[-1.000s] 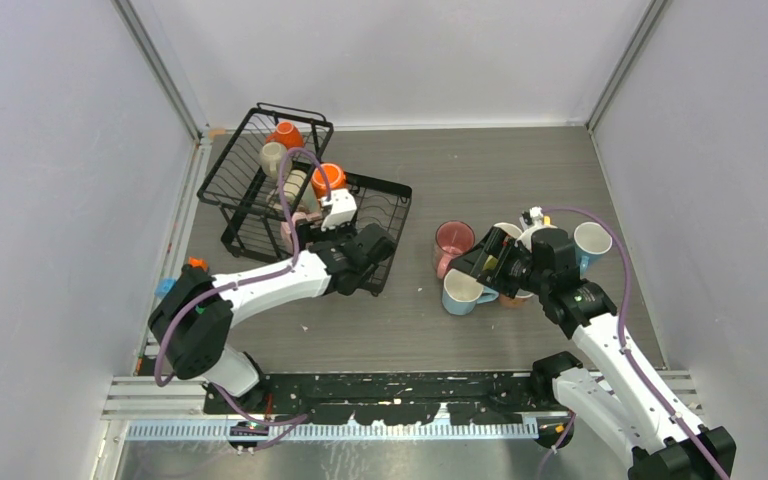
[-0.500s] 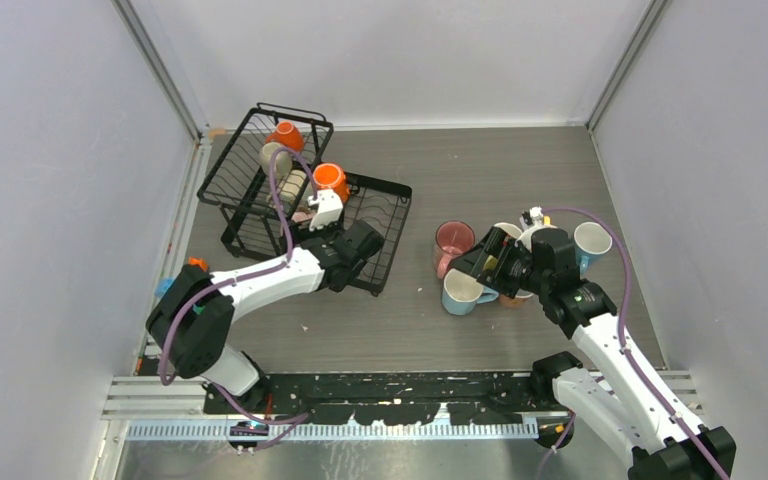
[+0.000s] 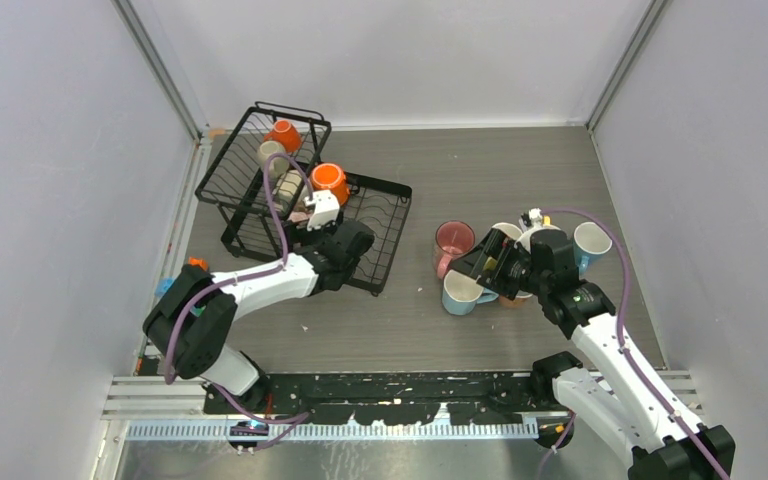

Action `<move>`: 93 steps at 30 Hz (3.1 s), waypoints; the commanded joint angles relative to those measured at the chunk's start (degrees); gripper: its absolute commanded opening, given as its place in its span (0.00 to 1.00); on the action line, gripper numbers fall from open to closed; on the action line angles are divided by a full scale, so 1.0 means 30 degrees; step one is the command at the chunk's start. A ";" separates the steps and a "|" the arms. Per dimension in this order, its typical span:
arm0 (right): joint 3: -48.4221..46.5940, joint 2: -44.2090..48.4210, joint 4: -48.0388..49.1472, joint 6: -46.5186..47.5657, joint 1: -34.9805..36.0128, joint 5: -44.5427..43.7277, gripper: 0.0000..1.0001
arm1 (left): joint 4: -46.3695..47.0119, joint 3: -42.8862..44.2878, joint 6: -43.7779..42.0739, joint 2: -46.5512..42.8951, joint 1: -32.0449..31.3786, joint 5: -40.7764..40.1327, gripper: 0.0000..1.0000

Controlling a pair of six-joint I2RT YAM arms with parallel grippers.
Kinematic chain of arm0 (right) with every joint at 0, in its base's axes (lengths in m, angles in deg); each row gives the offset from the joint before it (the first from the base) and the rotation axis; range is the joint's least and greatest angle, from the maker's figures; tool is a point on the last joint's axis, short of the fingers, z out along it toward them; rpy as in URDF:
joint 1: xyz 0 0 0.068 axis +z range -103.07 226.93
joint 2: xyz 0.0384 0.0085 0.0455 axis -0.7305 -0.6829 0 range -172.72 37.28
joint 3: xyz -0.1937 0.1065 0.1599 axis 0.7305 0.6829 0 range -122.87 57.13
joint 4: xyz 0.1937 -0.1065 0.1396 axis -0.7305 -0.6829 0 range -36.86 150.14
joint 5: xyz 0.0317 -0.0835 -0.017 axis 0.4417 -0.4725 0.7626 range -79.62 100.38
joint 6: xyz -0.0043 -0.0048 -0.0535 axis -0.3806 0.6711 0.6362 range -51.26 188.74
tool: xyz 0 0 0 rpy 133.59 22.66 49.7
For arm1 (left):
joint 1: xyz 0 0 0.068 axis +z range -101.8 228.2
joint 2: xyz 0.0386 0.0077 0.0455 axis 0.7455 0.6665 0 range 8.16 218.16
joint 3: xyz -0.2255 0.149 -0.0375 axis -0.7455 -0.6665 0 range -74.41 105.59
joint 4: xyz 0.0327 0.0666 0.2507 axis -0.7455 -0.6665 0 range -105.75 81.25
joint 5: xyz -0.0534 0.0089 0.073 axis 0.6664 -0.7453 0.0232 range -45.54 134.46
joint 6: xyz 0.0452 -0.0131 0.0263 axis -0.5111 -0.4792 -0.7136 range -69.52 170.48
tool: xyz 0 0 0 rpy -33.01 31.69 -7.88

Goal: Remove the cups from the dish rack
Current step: Adjust the cup in the dish rack.

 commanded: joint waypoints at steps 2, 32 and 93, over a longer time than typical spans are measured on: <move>0.0182 0.0098 0.0678 0.0104 -0.0045 0.0215 1.00 | 0.3427 -0.0577 -0.1230 -0.0593 0.0352 0.1065 0.90; 0.0560 0.0396 0.0595 0.0180 -0.0057 0.0097 1.00 | 0.2117 0.0398 0.0551 0.0042 -0.1727 0.0634 0.89; 0.0218 0.0950 -0.0081 0.0590 -0.0047 -0.0223 1.00 | 0.4623 0.1894 -0.2392 0.1107 -0.0659 0.1067 0.35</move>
